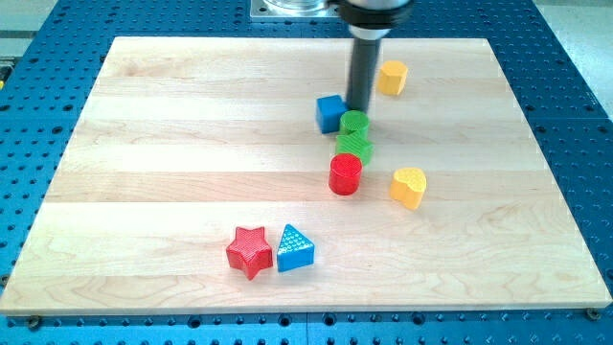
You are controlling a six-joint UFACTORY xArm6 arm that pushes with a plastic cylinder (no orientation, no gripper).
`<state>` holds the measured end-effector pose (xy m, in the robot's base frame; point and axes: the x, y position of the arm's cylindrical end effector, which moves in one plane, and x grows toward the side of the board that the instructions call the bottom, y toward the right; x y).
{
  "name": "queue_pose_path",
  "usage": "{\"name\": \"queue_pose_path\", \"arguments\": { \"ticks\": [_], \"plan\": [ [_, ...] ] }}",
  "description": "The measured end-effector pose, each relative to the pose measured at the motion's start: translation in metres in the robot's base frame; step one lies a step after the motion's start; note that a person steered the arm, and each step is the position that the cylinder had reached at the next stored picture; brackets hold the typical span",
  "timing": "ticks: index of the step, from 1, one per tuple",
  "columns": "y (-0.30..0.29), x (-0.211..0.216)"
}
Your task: Put green blocks red circle and hexagon in a diagonal line
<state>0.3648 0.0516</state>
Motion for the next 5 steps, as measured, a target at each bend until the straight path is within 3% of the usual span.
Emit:
{"name": "queue_pose_path", "arguments": {
  "ticks": [1,2,3,5],
  "plan": [
    [-0.053,0.001],
    [-0.063,0.028],
    [-0.034,0.046],
    [-0.001,0.007]
  ]
}}
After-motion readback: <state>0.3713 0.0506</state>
